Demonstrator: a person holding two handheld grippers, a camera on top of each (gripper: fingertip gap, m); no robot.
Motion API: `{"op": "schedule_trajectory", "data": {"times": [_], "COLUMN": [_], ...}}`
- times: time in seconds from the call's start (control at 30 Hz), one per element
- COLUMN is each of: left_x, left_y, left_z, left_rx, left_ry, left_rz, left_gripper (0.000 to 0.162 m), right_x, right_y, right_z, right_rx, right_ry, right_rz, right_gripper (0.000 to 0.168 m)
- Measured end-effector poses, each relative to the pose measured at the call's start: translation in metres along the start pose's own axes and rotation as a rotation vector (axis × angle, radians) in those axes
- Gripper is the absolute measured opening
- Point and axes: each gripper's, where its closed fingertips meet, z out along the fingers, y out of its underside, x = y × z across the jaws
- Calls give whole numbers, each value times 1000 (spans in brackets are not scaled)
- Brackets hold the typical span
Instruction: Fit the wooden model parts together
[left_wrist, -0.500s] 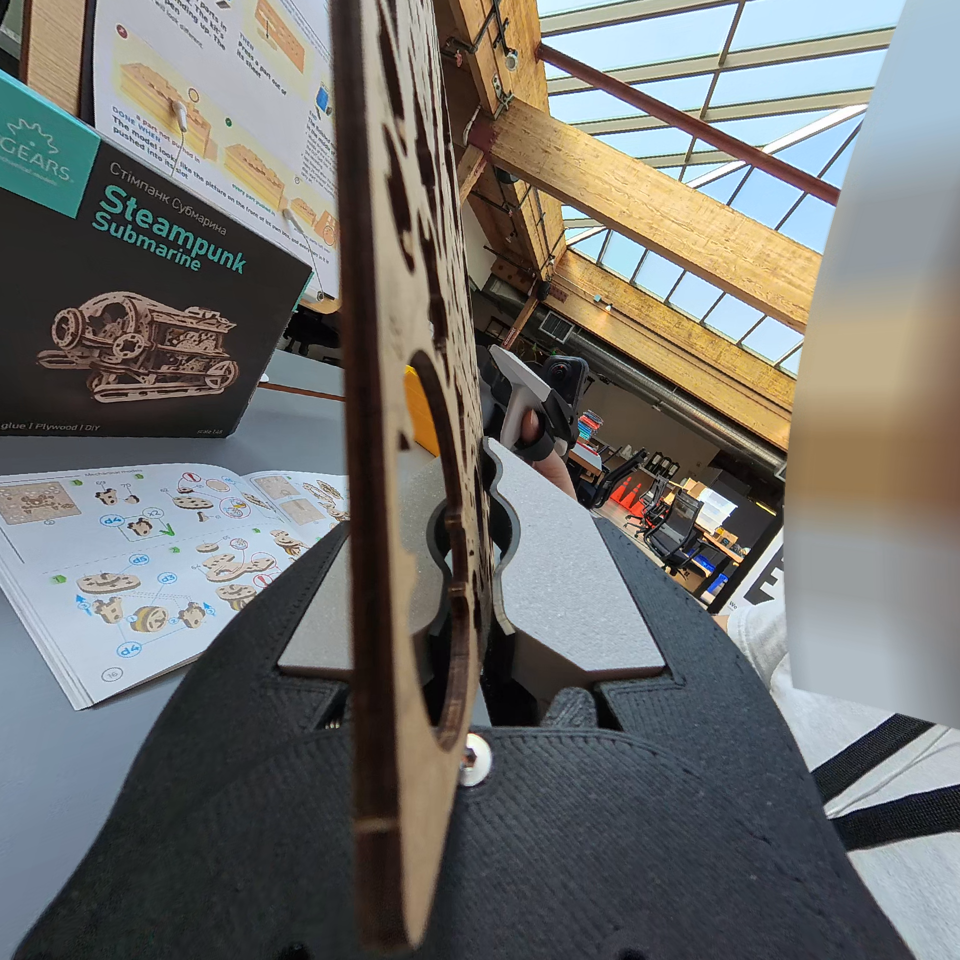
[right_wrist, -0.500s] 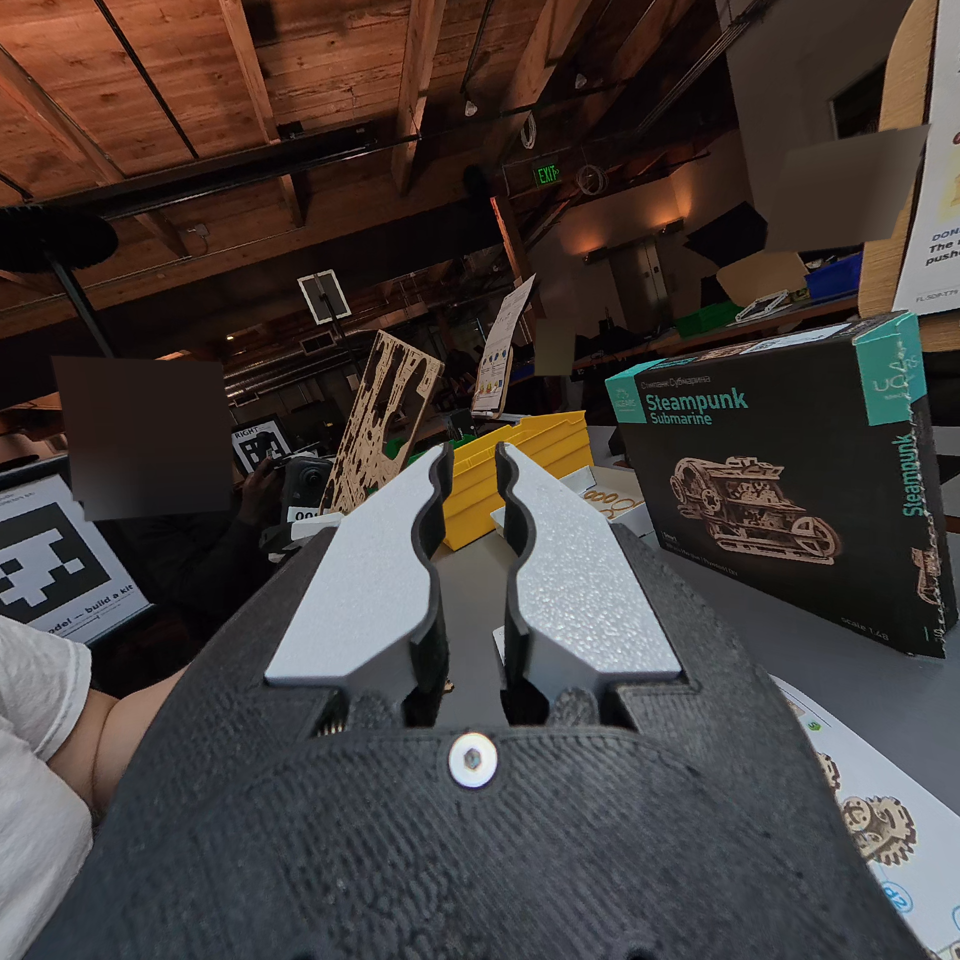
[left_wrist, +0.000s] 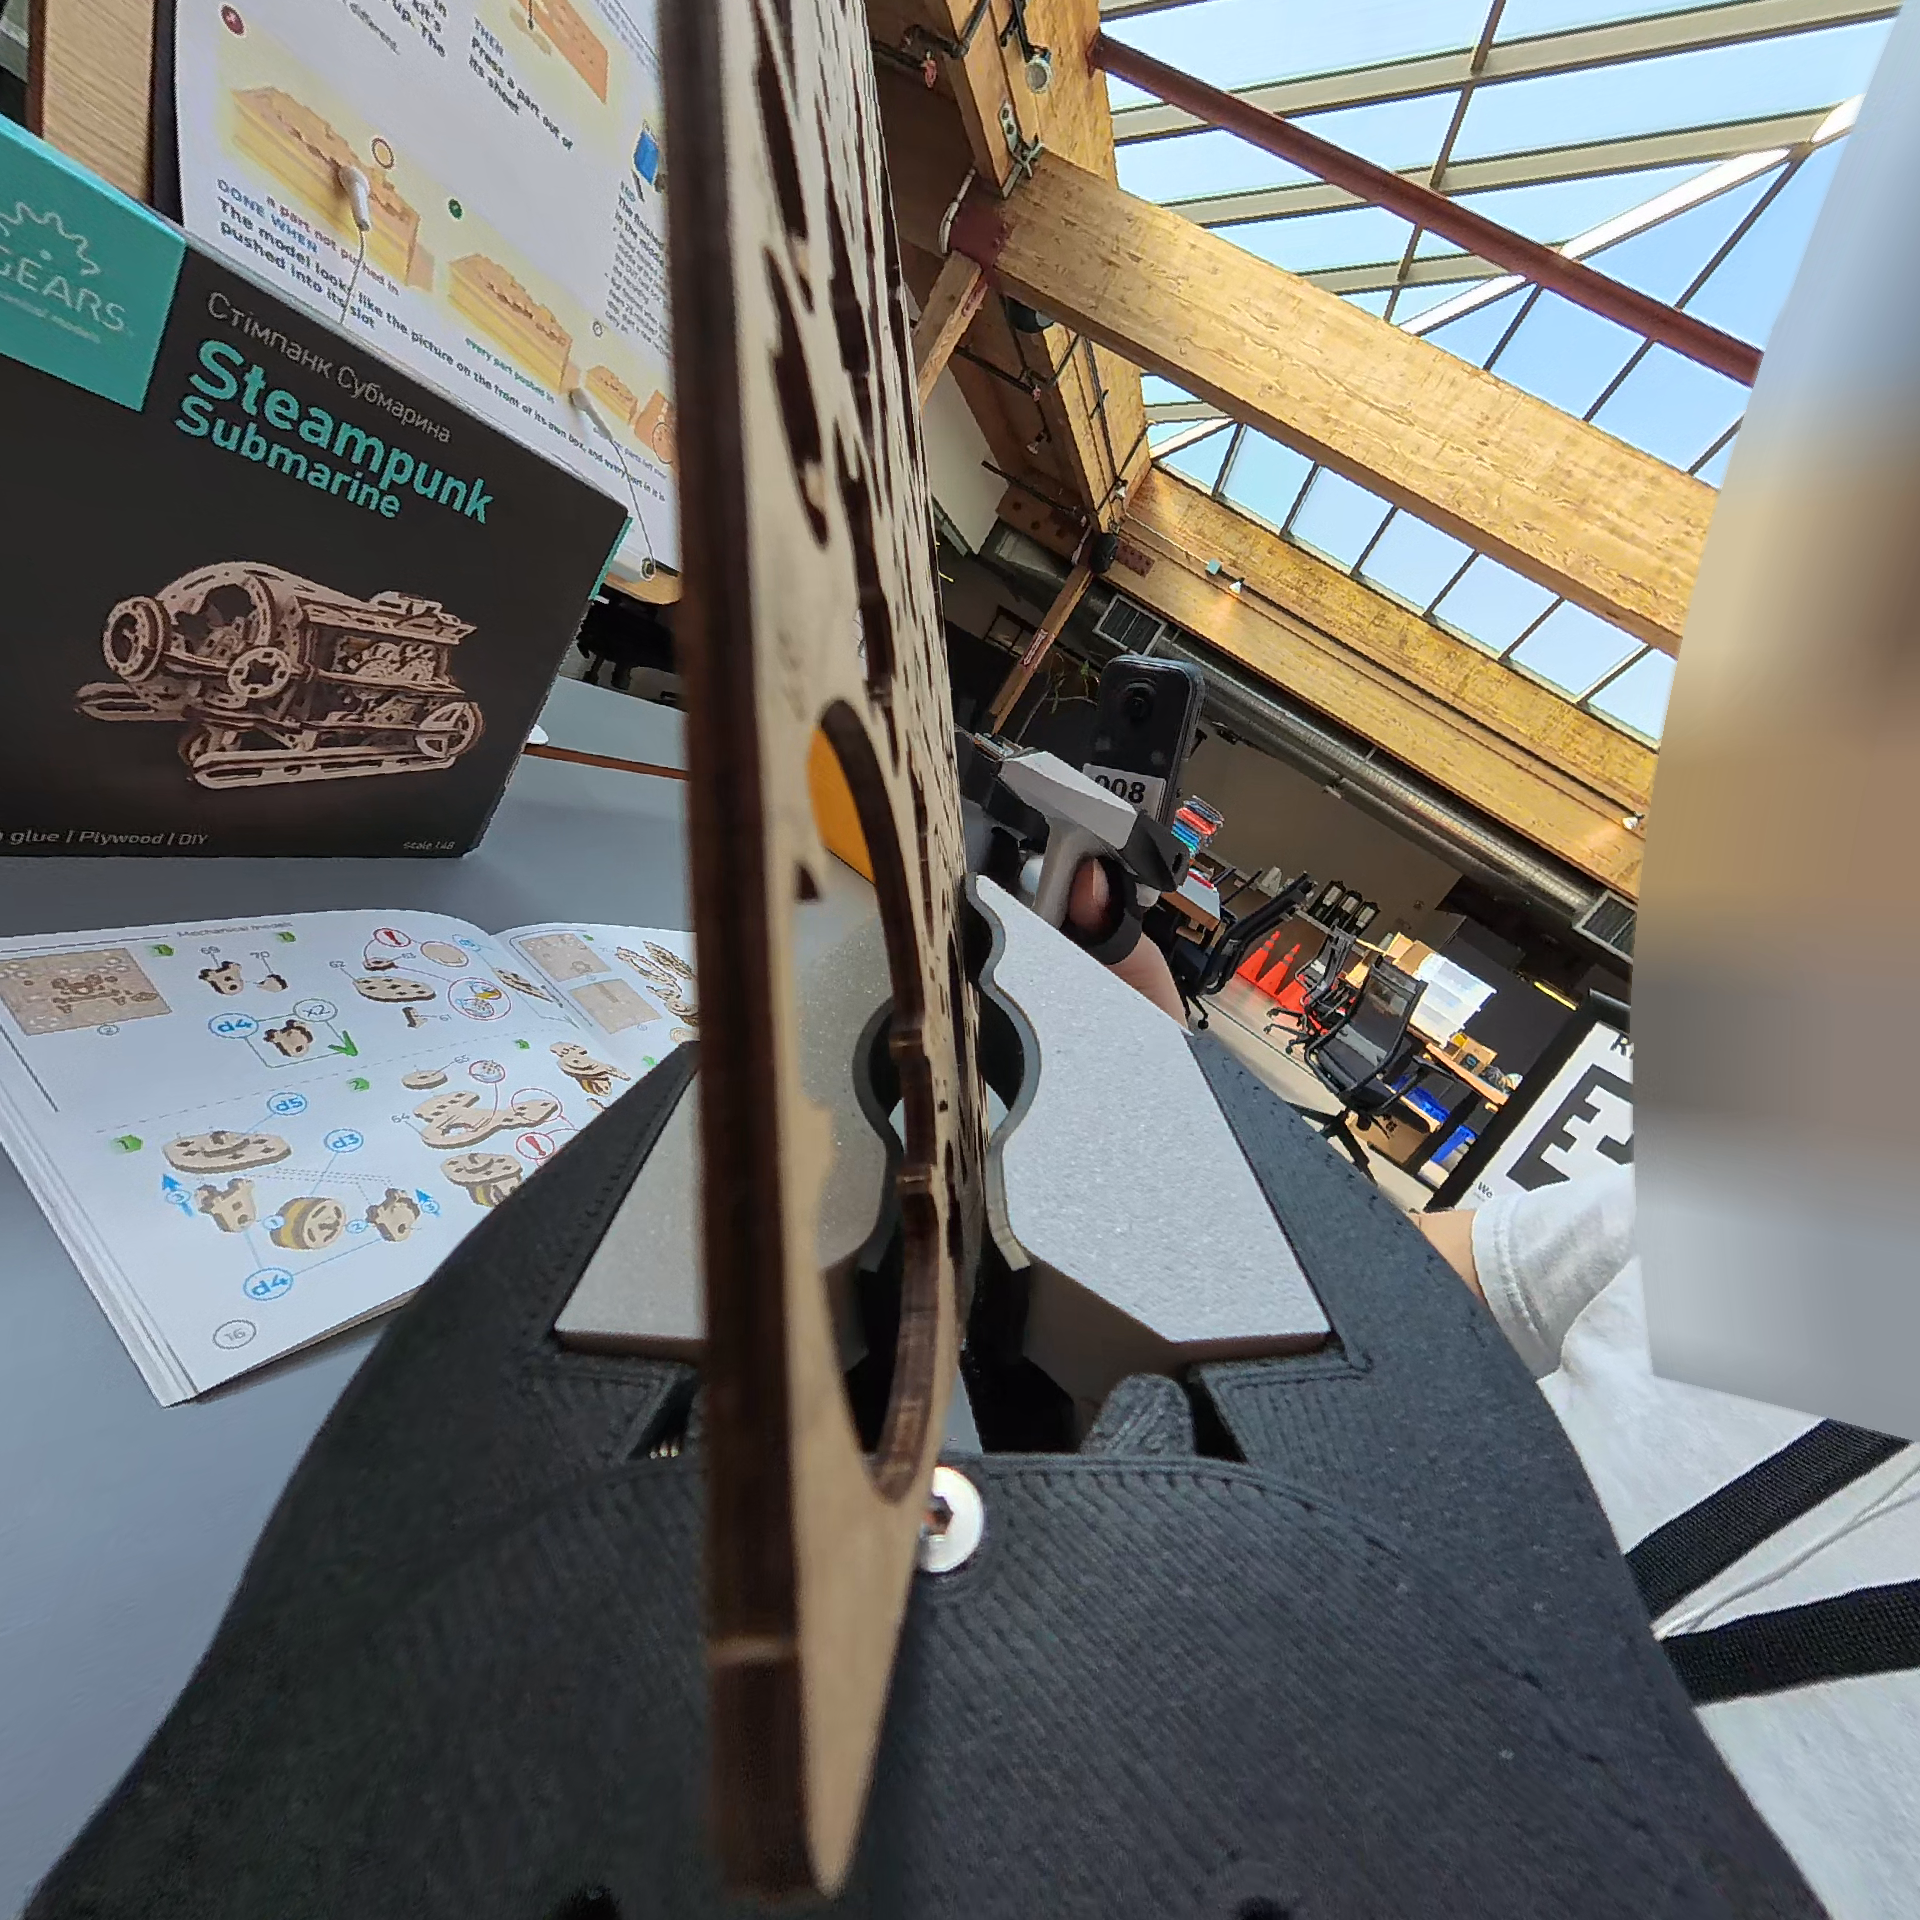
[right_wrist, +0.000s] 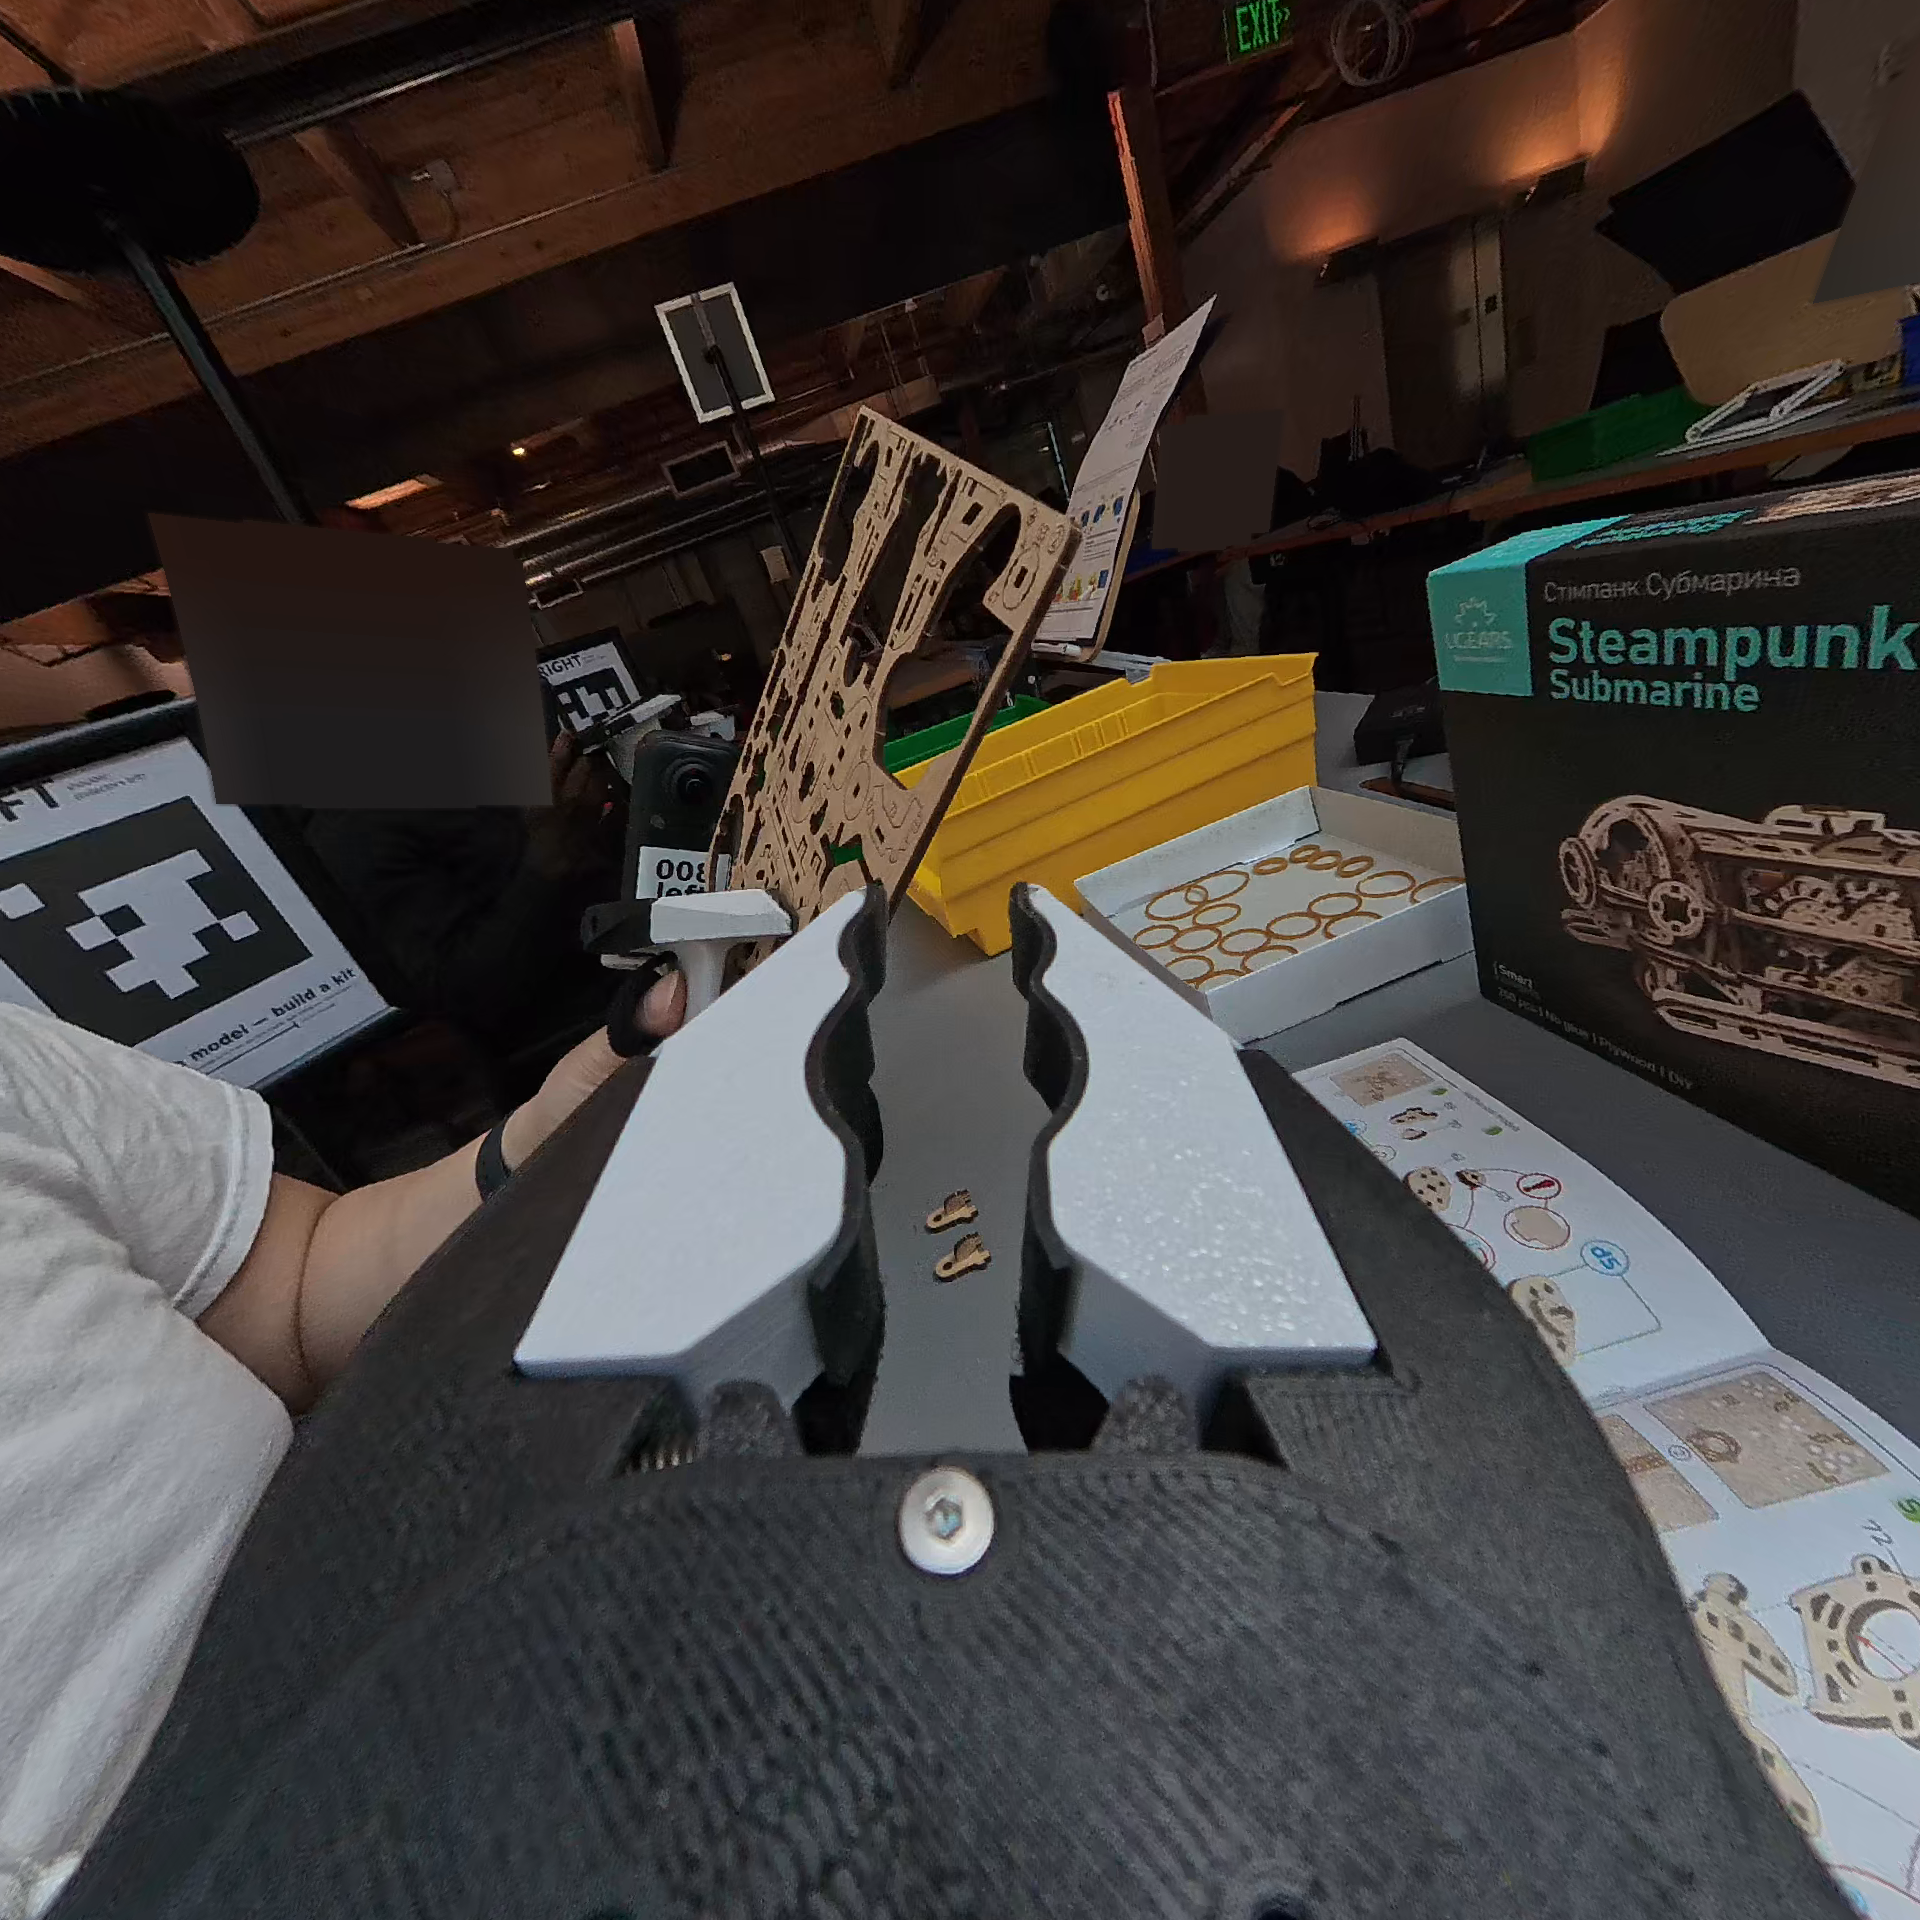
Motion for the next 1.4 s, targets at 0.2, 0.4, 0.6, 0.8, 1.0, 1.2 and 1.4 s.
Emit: {"op": "schedule_trajectory", "data": {"times": [0.2,0.4,0.6,0.8,1.0,1.2,1.4], "left_x": [2,3,5,7,5,-3,-10], "left_y": [3,4,6,7,11,-2,-16], "left_z": [2,3,4,4,7,0,-10], "left_rx": [-16,-21,-29,-37,-56,1,71], "left_ry": [11,19,29,49,55,15,-21], "left_rz": [-3,-7,-12,-28,-68,-66,-63], "left_gripper": [1,1,1,1,19,27,26], "right_x": [-8,-19,-23,-33,-25,-19,-10], "right_y": [12,20,26,31,27,14,-1], "right_z": [11,20,25,28,23,13,-1], "right_rx": [12,9,27,21,41,53,44], "right_ry": [-64,-129,-172,-250,-260,-253,-207], "right_rz": [114,201,290,356,451,447,387], "right_gripper": [28,28,27,2,1,2,2]}}
